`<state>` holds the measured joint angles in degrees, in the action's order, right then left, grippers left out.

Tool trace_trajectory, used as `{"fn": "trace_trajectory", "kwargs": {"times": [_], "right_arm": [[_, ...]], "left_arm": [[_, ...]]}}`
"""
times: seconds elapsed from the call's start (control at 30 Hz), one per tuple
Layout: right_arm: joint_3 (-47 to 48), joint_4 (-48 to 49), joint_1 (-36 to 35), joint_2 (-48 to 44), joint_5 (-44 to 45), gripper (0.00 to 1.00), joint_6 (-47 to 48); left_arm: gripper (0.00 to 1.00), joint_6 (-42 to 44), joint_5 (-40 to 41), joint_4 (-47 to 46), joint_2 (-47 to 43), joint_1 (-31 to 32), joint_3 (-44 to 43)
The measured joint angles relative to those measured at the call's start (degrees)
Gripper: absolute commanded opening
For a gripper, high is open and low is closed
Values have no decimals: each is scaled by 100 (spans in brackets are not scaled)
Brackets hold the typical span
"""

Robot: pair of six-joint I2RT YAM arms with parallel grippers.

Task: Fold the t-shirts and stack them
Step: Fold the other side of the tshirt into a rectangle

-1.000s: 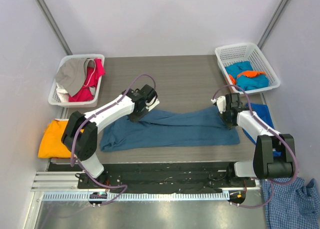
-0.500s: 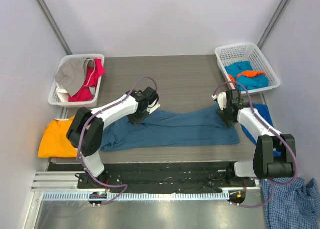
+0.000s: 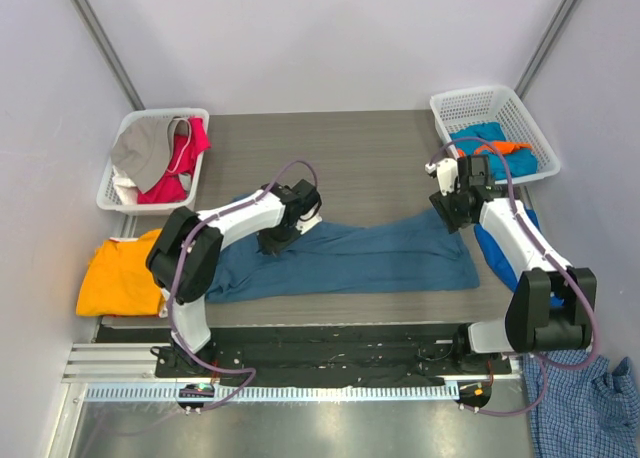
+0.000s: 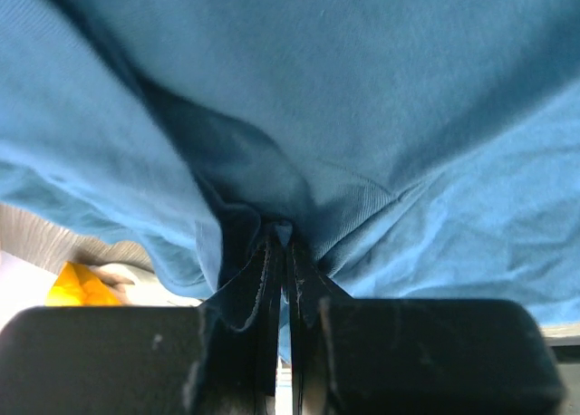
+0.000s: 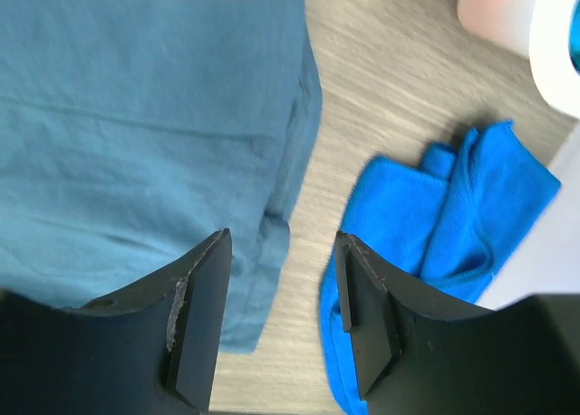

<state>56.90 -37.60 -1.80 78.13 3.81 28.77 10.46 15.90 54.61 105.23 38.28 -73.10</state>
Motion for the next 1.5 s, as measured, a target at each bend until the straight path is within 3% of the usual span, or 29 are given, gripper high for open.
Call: {"fn": "trace_trajectory", "kwargs": {"times": [0.17,0.4,0.97,1.5], "right_arm": [[118,166,-61,575,-236,56,-79],[118,343,-142,1272,-516,56,-184],[-59,686,-199,1392,-568,56,-221],[-87,728,-234,1388,-566,56,-264]], "left_arm": [[10,4,11,-2,195,2,-85],[31,50,20,2,142,2,-181],[50,-127,697,291,-361,-2,-463],[54,369,330,-1182,4,-37,-1123]]}}
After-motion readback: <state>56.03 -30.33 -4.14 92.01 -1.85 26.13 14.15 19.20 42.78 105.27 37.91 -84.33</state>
